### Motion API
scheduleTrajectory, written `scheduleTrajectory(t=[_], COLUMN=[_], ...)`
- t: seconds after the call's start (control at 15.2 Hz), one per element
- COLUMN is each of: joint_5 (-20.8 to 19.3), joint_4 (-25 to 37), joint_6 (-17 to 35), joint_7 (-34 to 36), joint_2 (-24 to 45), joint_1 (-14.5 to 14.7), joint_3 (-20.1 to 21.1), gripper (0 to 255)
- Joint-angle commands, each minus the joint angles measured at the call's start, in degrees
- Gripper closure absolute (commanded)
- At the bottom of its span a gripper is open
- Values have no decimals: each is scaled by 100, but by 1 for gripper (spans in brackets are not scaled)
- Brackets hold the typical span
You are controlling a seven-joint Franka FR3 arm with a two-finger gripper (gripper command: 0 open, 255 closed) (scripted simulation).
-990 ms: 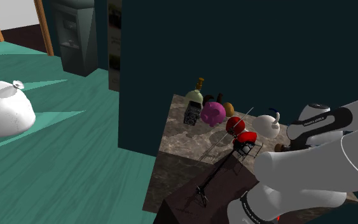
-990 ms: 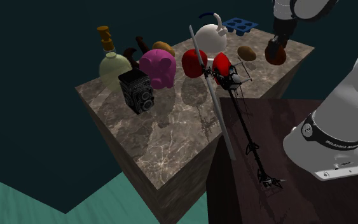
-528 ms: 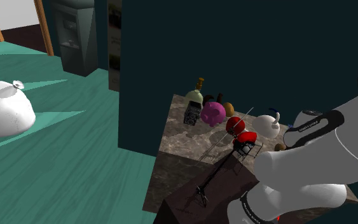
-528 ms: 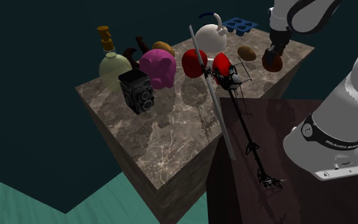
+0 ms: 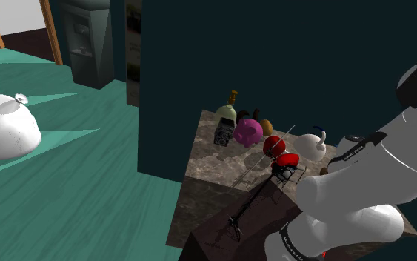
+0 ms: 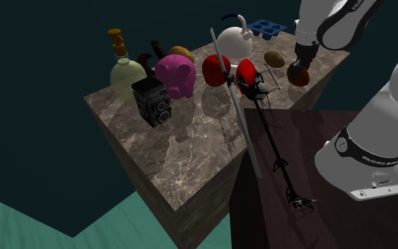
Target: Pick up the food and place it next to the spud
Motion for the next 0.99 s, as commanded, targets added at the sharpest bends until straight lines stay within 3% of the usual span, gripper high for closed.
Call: scheduleTrajectory(t=[0.0,0.4,0.46,0.79,0.92], joint_5=[-61,-61,-29,-61,209], joint_4=[-20,-20,-8,-20,-170], joint_6=[65,65,59,65,-539], joint_7=[77,77,52,77,-196], joint_2=[109,109,113,109,-591], joint_1=[-10,-10,-7,-10,74], joint_3=[-10,-10,-5,-10,78], gripper=[255,255,0,0,0])
